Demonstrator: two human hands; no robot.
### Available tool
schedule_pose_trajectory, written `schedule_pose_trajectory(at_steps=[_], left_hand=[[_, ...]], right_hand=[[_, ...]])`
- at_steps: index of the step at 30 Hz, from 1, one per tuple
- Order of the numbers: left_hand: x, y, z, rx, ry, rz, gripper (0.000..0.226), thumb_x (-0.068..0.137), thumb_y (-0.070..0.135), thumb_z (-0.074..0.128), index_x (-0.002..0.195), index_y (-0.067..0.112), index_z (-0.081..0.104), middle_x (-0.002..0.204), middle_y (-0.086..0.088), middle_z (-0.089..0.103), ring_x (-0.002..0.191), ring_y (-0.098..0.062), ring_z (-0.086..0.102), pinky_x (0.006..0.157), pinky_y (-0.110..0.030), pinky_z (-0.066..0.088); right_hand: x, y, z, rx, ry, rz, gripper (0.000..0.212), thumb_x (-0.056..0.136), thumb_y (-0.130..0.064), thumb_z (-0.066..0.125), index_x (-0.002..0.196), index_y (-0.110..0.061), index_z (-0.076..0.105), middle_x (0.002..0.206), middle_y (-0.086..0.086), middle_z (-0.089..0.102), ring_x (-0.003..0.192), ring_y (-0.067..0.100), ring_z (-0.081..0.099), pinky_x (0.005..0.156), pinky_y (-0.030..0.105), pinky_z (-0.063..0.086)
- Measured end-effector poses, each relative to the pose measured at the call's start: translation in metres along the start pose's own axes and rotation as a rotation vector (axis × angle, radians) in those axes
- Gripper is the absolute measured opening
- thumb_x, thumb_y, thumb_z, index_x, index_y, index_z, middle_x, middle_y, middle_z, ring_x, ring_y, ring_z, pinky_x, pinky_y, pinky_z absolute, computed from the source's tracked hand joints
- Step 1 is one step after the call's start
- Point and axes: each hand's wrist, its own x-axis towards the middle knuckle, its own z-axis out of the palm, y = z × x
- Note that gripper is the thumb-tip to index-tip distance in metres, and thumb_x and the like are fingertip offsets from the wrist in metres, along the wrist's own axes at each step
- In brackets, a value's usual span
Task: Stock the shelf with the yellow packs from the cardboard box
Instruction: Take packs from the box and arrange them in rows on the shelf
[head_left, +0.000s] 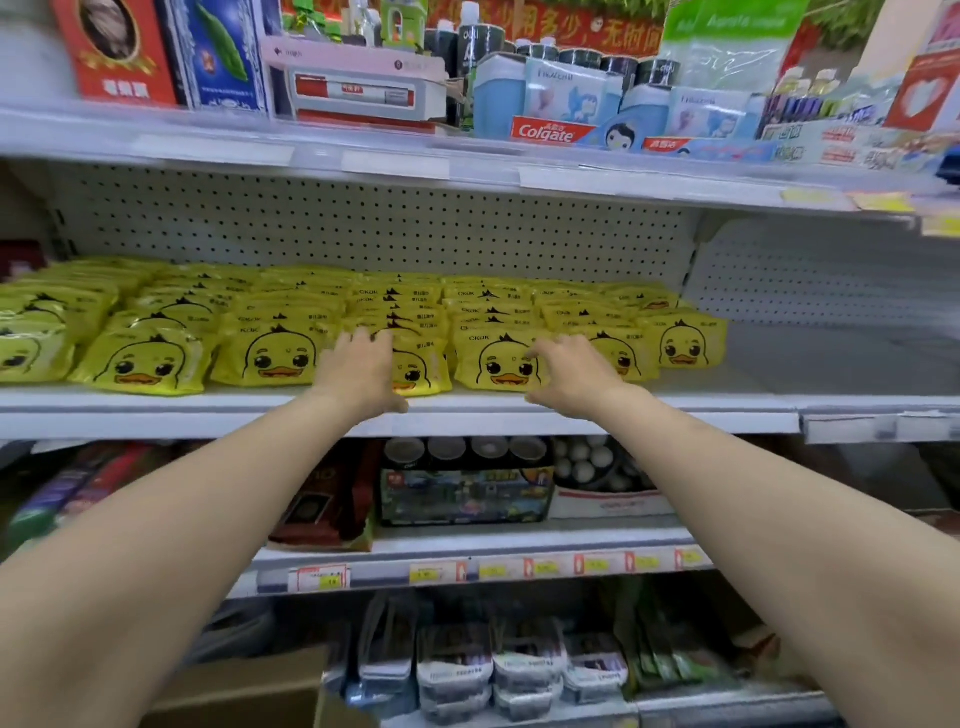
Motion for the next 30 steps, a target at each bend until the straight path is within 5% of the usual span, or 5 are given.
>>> schedule_pose_trajectory(at_steps=[8,13,30], left_hand=[[-0.125,-0.014,-0.011,-0.156,-0.094,-0.170,0.090,0.071,0.046,0.083,0.142,0.016,0.037,0.141,-0.012,0.040,0.130,-0.033,0.039,0.100,-0.048,0.046],[-0.196,-0.048,-0.025,-0.185,-0.126,-0.253,0.093,0.069,0.041,0.084,0.144,0.016,0.035,0.140,-0.014,0.040,0.131,-0.034,0.038,0.103,-0.048,0.043],[-0.278,-0.249,-0.056,-0.127,-0.072,-0.088,0.088,0.074,0.028,0.082,0.146,0.021,0.032,0.141,-0.014,0.033,0.133,-0.036,0.028,0.100,-0.047,0.044]], right_hand=[[-0.078,-0.030,-0.001,0.028,-0.105,-0.118,0.064,0.083,-0.041,0.073,0.140,-0.024,0.048,0.144,0.008,0.049,0.135,0.031,0.039,0.106,0.044,0.040],[-0.125,-0.086,0.009,0.173,-0.147,-0.241,0.068,0.083,-0.037,0.076,0.143,-0.028,0.044,0.144,0.007,0.047,0.123,0.028,0.052,0.097,0.039,0.046],[-0.176,-0.321,0.013,0.001,-0.136,-0.255,0.083,0.074,-0.033,0.084,0.144,-0.030,0.040,0.137,0.003,0.050,0.121,0.027,0.053,0.092,0.045,0.052]])
